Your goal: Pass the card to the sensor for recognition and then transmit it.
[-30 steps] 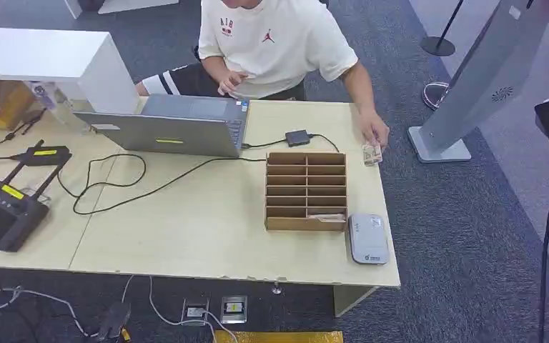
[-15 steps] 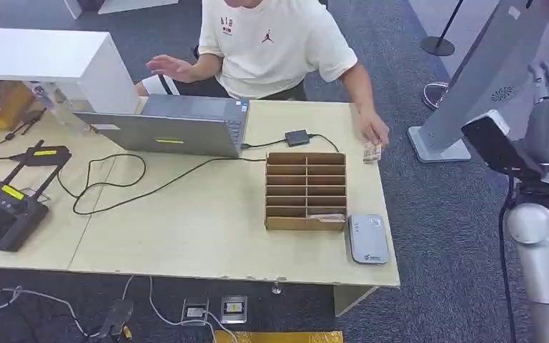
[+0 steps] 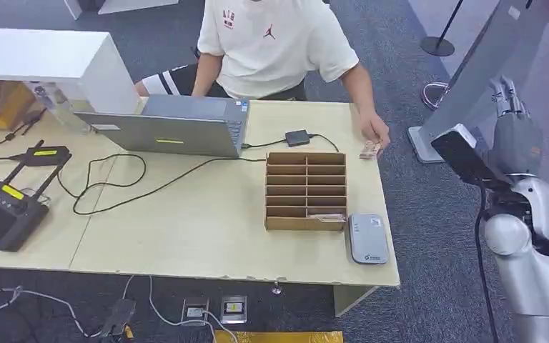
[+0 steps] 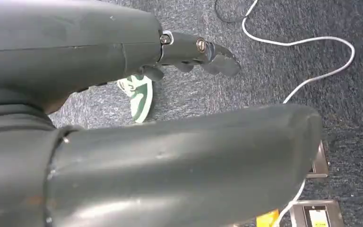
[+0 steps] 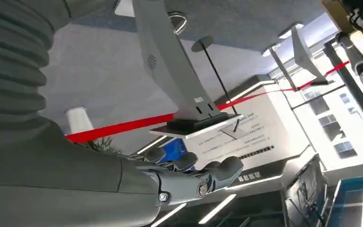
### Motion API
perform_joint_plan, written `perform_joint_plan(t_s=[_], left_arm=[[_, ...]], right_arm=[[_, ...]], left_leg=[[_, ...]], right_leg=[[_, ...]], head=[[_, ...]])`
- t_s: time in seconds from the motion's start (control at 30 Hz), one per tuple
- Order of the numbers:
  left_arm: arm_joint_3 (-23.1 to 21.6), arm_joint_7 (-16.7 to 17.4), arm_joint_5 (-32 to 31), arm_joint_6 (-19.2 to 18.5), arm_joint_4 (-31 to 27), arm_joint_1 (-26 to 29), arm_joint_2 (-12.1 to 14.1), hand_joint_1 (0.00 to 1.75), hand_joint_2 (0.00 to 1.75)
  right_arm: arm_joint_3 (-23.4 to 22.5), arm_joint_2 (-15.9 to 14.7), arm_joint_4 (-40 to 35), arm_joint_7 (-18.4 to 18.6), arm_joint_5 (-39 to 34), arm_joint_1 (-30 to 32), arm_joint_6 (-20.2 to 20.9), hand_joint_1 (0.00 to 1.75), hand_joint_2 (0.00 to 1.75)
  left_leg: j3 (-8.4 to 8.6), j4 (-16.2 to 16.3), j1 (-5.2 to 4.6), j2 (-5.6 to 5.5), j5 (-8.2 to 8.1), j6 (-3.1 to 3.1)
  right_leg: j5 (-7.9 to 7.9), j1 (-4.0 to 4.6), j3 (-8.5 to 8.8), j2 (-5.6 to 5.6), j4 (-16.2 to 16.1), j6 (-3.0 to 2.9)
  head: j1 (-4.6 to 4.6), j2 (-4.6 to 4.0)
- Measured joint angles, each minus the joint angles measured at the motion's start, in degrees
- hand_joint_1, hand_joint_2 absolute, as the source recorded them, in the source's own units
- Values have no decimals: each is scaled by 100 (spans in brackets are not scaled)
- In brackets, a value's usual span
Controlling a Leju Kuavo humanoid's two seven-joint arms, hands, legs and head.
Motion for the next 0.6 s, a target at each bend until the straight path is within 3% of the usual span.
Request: perform_joint_plan(t_s=[0.6], left_arm=[[-61, 0, -173, -31, -2, 0, 46, 0, 0]], right_arm=[[-282, -2, -142, 17, -4, 99, -11, 0, 175]], left_leg=[[0, 0, 0, 8, 0, 0]], right_leg=[[0, 0, -3, 4, 0, 0]], head=[[0, 0]])
